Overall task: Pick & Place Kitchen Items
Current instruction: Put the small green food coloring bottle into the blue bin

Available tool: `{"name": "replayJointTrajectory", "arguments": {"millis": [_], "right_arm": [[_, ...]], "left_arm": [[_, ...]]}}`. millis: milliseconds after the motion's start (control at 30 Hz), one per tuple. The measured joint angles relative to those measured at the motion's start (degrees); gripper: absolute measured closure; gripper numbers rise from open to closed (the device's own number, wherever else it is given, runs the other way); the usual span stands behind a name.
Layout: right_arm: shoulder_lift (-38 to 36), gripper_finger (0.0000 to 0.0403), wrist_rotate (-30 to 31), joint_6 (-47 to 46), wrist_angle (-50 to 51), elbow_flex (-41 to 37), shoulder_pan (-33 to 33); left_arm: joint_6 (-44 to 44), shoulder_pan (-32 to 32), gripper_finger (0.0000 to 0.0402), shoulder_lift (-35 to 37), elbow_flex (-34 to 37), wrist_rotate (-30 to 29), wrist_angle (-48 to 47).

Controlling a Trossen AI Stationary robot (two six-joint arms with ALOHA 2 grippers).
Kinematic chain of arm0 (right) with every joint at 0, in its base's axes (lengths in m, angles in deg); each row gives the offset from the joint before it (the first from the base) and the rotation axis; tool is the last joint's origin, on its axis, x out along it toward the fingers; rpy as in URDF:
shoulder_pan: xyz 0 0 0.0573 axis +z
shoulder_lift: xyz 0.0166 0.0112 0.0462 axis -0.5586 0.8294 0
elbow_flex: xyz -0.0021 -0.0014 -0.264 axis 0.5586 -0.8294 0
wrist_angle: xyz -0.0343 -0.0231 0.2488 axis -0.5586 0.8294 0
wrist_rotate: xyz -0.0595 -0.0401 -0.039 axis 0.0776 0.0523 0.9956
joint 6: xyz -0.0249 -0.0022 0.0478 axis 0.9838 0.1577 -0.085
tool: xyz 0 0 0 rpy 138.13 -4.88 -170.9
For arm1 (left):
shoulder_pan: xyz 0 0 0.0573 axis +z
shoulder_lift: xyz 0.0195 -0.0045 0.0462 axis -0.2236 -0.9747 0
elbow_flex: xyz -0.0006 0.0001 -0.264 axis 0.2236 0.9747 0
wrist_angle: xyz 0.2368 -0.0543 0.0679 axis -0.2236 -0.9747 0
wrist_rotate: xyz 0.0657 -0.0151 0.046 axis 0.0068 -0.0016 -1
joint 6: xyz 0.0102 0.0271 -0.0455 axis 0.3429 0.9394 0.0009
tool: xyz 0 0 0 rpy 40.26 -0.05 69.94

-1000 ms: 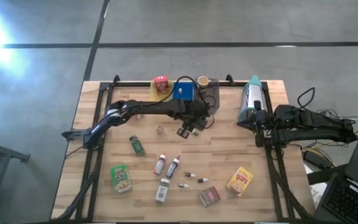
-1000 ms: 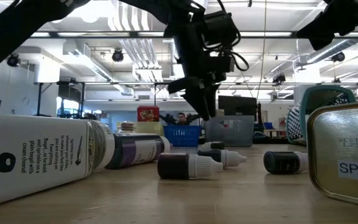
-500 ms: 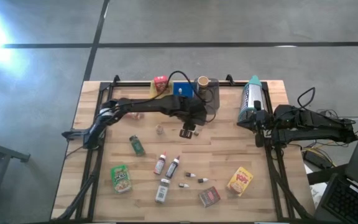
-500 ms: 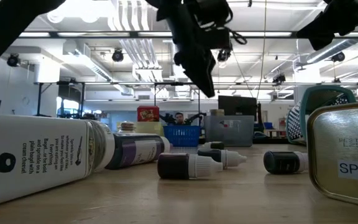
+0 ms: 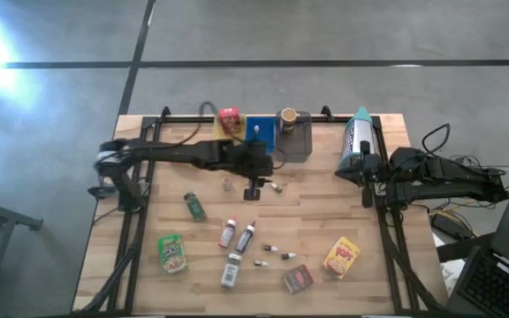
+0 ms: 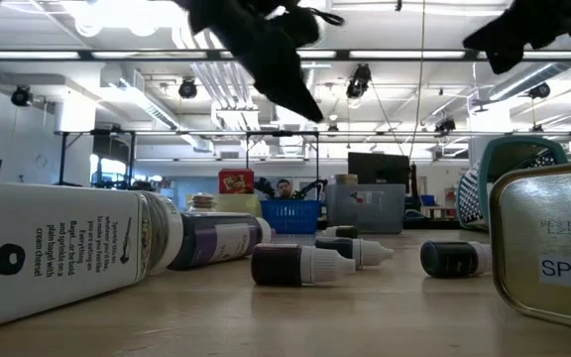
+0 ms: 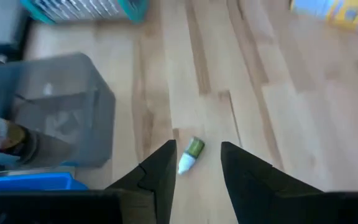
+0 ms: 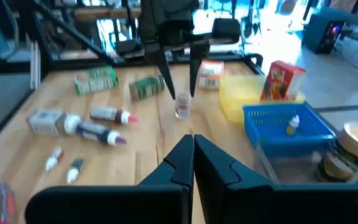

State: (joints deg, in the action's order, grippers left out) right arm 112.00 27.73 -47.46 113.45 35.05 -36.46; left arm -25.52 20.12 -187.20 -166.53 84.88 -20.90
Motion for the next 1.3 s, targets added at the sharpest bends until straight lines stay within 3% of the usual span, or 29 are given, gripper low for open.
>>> {"name": "replayJointTrajectory", "arguments": {"millis": [200,300,433,667,867,1100,1300], "right_arm": [[3.1,0.0394,0.0,-7.9,-2.4,-0.3,0.0],[6.4,0.0394,-1.8,-9.2,-9.5,-0.4,0.1],[13.2,0.0394,-4.2,-8.6,-16.3,-0.3,0.1],[29.4,0.0369,1.7,-17.0,-11.6,4.7,0.1],[42.9,0.0314,3.3,-19.0,-3.9,14.3,0.1],[55.6,0.0248,8.3,-19.4,0.6,21.3,1.5],[63.4,0.0222,18.5,-21.0,0.5,23.8,5.8]], "left_arm": [[-5.4,0.0,0.0268,12.2,15.8,-0.1,15.5],[-6.9,0.0,0.0268,17.7,22.8,-0.1,24.1],[-8.0,0.0,0.0268,23.3,31.5,-0.2,35.5],[-8.8,0.0,0.0268,28.5,43.7,-0.2,51.8],[-8.6,0.1,0.0268,29.8,49.0,-1.4,56.9],[-7.7,0.1,0.0268,30.2,50.6,-1.6,58.0],[-8.4,0.1,0.0268,30.2,50.6,-1.6,57.7]]}}
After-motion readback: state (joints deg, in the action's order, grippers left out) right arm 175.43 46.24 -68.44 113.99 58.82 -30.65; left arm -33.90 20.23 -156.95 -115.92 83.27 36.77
